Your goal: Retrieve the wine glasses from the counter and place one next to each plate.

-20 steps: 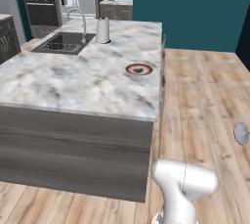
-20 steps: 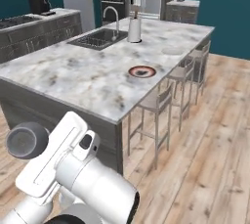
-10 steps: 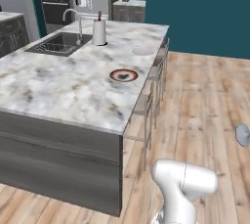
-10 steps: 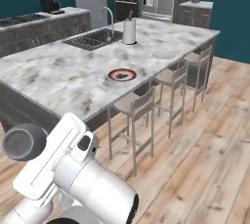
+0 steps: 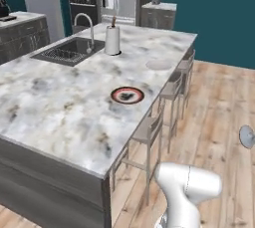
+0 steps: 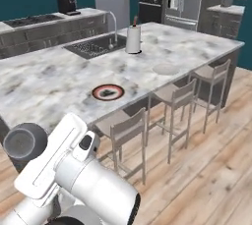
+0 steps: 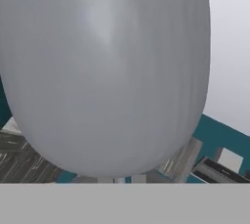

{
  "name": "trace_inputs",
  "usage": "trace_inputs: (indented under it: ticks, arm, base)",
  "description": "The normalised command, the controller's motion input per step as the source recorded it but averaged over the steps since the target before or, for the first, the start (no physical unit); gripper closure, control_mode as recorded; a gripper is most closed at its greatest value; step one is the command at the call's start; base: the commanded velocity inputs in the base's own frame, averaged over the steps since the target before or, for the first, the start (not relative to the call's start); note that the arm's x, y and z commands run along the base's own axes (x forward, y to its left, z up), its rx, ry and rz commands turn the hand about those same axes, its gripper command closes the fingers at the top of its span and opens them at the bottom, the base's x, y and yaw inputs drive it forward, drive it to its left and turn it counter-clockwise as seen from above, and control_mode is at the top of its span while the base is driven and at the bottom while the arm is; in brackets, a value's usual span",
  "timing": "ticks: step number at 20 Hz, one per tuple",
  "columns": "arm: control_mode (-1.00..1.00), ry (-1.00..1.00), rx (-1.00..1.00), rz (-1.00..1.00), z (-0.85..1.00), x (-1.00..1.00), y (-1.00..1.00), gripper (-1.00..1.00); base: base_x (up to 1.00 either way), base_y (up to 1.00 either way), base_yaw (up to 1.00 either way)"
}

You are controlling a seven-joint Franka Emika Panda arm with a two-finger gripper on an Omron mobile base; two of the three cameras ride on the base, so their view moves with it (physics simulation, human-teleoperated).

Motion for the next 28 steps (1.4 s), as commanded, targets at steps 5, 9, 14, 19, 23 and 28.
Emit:
trace_inputs:
  ticks: [5, 9, 14, 19, 23, 28]
  arm:
    - [1.0, 0.0, 0.0, 0.0, 0.0, 0.0, 0.0, 1.0]
    - [1.0, 0.0, 0.0, 0.0, 0.0, 0.0, 0.0, 1.0]
    - [1.0, 0.0, 0.0, 0.0, 0.0, 0.0, 0.0, 1.0]
    - [1.0, 0.0, 0.0, 0.0, 0.0, 0.0, 0.0, 1.0]
    - [1.0, 0.0, 0.0, 0.0, 0.0, 0.0, 0.0, 1.0]
    - [1.0, 0.0, 0.0, 0.0, 0.0, 0.0, 0.0, 1.0]
  base:
    - [1.0, -1.0, 0.32]
    - [0.54, -0.96, 0.4]
    - [0.0, -0.56, 0.67]
    - [0.0, -0.68, 0.6]
    - [-0.02, -0.95, 0.48]
    - [-0.19, -0.65, 0.53]
